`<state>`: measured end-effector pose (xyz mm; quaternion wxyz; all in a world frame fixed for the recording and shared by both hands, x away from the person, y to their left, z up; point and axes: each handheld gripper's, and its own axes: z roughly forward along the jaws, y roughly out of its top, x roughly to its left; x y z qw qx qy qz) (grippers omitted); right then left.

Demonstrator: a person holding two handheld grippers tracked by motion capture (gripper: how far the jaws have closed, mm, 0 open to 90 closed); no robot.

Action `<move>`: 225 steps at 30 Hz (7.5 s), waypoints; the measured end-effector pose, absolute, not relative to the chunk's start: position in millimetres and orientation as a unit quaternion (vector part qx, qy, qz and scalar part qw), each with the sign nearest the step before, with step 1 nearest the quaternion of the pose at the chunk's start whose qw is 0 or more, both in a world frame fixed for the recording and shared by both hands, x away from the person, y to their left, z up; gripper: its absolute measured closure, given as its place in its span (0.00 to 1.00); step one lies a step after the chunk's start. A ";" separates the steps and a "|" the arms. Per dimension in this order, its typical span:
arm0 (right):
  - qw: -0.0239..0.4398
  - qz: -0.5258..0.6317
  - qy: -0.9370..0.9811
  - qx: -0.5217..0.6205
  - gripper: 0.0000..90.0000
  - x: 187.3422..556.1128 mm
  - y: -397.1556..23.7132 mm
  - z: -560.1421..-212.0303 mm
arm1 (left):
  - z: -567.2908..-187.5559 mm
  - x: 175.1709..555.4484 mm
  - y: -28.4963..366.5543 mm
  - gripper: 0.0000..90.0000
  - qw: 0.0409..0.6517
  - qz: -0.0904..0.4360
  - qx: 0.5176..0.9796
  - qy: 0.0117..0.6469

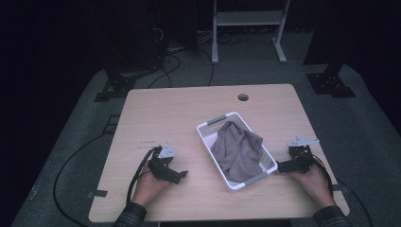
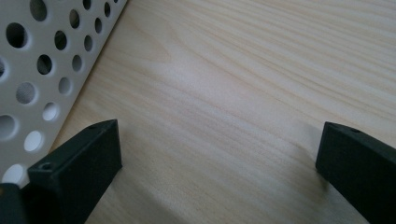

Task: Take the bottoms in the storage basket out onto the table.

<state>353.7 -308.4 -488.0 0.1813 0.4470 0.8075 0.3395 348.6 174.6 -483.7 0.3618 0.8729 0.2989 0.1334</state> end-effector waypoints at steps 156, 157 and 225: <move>0.112 0.441 0.809 0.373 0.72 372.9 -183.2 -341.0 | -483.7 345.6 169.9 0.00 0.363 0.131 0.874 0.295; 0.115 0.444 0.806 0.374 0.72 371.5 -186.3 -338.1 | -483.7 345.6 169.9 0.00 0.363 0.131 0.874 0.295; 0.200 0.415 0.780 0.423 0.93 341.5 -299.4 -394.2 | -482.5 345.7 170.2 0.04 0.359 0.135 0.872 0.303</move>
